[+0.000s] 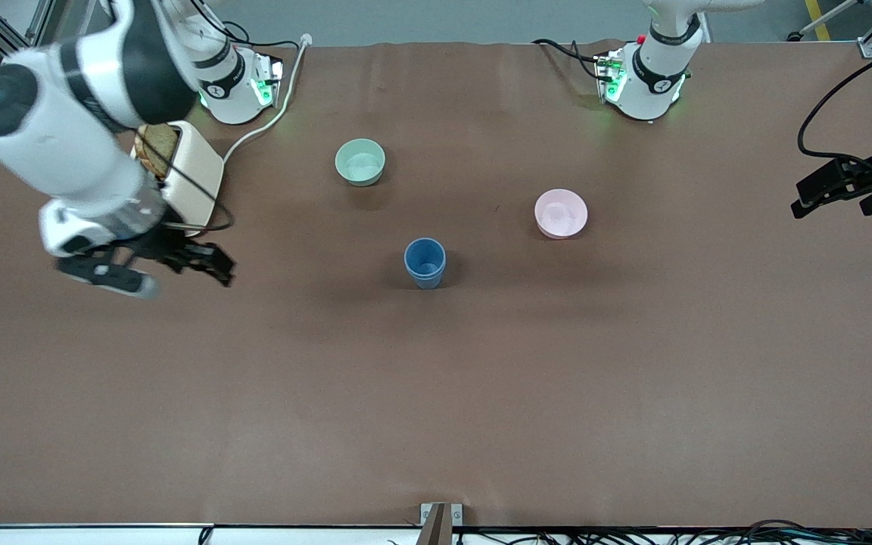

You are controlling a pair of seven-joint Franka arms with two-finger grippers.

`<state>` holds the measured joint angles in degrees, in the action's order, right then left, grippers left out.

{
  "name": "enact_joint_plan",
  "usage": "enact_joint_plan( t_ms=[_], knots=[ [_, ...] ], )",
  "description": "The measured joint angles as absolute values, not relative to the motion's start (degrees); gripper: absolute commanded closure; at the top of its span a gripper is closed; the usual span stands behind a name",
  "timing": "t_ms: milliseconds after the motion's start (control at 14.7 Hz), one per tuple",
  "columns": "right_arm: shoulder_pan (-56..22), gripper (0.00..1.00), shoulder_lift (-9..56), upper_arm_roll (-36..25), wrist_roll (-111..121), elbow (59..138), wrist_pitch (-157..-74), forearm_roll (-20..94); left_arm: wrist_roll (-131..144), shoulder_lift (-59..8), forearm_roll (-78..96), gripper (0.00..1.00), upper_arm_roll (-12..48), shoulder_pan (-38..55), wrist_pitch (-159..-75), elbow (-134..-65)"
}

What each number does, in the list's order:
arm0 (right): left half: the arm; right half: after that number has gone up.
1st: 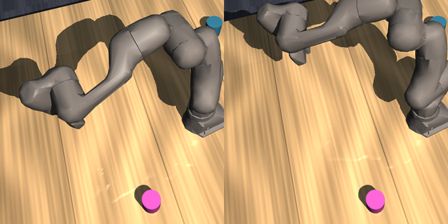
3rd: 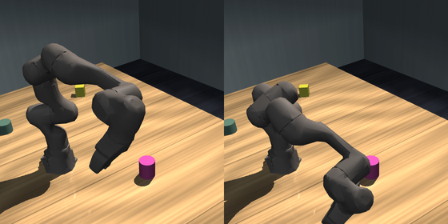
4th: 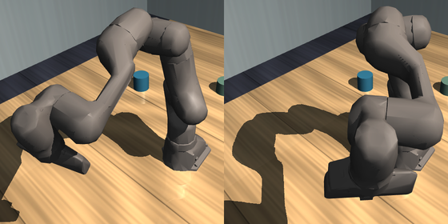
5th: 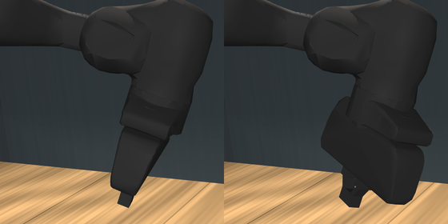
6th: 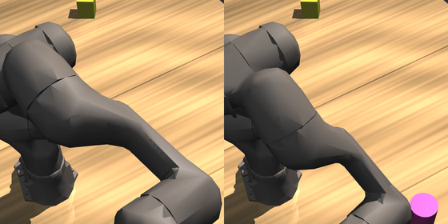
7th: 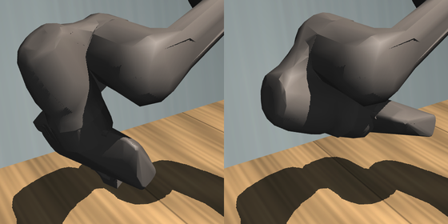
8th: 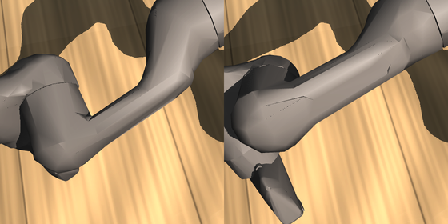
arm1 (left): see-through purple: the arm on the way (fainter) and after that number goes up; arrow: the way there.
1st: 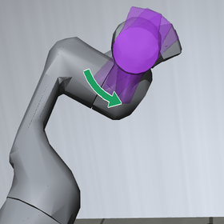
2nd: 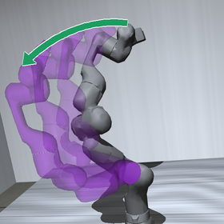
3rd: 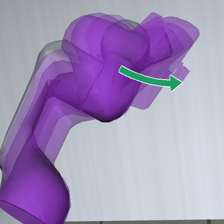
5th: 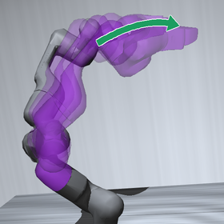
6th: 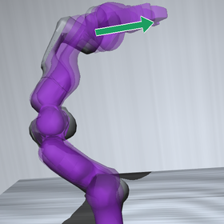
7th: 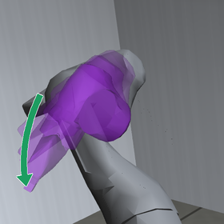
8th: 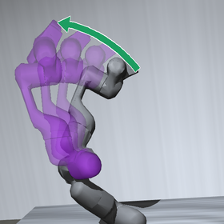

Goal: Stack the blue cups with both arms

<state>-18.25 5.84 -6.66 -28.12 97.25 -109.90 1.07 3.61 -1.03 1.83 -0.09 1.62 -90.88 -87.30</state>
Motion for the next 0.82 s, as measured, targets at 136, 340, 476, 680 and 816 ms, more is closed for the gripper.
enact_joint_plan(
  t_ms=[136, 340, 476, 680, 816],
  knots=[
    [-12.94, 0.08, 4.50, -6.66, -22.18, 97.29, -107.49, 0.73, 3.61, -1.02, 1.83, 0.00, 0.11, 1.62, -90.87, -87.05],
    [-5.62, 0.07, 2.84, -6.65, -13.14, 97.27, -104.83, 0.70, 3.61, -1.02, 1.83, 0.00, 0.73, 1.61, -90.86, -86.85],
    [-2.18, 0.05, 1.28, -6.62, -8.55, 97.10, -102.09, 0.70, 3.66, -1.01, 1.83, 0.00, 1.34, 1.61, -90.86, -86.81],
    [0.32, 0.04, -0.60, -6.60, -4.86, 95.32, -96.90, 0.70, 3.69, -1.01, 1.83, 0.00, 1.39, 1.41, -90.84, -86.80],
    [0.49, 0.04, -1.26, -6.53, -4.37, 93.82, -93.85, 0.70, 3.69, -1.02, 1.83, 0.00, 1.32, 1.26, -90.84, -86.80]
  ],
)
